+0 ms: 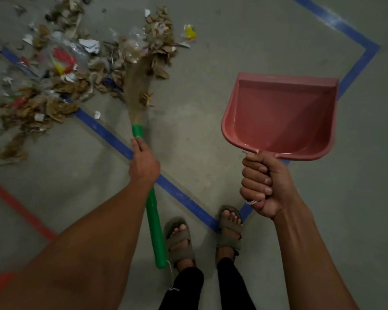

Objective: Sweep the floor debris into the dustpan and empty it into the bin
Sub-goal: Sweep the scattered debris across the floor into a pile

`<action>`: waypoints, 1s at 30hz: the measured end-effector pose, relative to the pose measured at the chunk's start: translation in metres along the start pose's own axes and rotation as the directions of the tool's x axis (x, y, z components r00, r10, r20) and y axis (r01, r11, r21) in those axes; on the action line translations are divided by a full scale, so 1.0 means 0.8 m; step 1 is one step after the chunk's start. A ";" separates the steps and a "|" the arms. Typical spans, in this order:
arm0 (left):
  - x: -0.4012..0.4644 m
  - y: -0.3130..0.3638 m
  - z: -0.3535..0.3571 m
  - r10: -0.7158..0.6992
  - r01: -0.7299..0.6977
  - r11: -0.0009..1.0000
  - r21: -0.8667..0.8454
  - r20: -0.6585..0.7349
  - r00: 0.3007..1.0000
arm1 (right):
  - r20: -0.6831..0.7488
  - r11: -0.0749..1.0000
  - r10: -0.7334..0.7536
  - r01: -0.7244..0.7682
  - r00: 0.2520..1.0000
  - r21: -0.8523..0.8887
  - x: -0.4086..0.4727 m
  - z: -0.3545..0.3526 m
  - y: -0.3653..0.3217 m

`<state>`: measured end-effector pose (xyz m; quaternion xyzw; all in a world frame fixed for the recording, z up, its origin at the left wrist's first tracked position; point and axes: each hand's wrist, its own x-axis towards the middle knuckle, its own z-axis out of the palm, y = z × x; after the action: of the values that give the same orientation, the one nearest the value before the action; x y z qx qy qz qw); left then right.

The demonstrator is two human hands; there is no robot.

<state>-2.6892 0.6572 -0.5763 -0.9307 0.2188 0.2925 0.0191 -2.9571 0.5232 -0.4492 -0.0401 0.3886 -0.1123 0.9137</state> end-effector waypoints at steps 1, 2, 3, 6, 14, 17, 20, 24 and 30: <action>0.003 -0.014 -0.014 -0.039 0.038 0.999 -0.026 -0.027 0.999 | 0.012 1.000 0.010 -0.010 1.000 0.006 0.005 0.009 0.009; 0.005 -0.026 -0.025 -0.069 0.067 0.997 -0.047 -0.044 0.997 | 0.024 1.000 0.019 -0.020 1.000 0.014 0.009 0.018 0.017; 0.007 -0.037 -0.036 -0.085 0.081 0.994 -0.069 -0.058 0.995 | 0.033 1.000 0.026 -0.026 0.999 0.016 0.014 0.029 0.025; -0.001 -0.055 -0.057 -0.069 0.054 0.987 -0.153 -0.096 0.993 | 0.037 1.000 0.027 -0.027 0.999 -0.005 0.023 0.061 0.041; -0.036 -0.043 -0.045 0.149 -0.180 0.953 -0.244 -0.140 0.979 | 0.077 0.999 0.048 -0.046 0.996 -0.017 0.041 0.113 0.066; -0.031 -0.027 -0.018 0.280 -0.286 0.950 -0.124 -0.065 0.958 | 0.071 0.999 0.045 -0.044 0.996 -0.020 0.051 0.112 0.072; -0.013 -0.014 0.006 0.357 -0.359 0.933 0.008 0.088 0.930 | 0.057 0.998 0.064 -0.065 0.996 0.002 0.069 0.105 0.078; 0.026 -0.014 0.027 0.327 -0.366 0.924 0.109 0.267 0.906 | 0.081 0.996 0.086 -0.087 0.993 0.007 0.102 0.092 0.074; 0.081 -0.047 0.019 0.085 -0.096 0.994 0.053 0.174 0.981 | 0.086 0.994 0.107 -0.105 0.991 -0.031 0.148 0.083 0.055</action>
<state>-2.6340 0.6681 -0.6278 -0.8902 0.2673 0.3652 0.0528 -2.8221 0.5367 -0.4927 -0.0362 0.3512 -0.0568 0.9339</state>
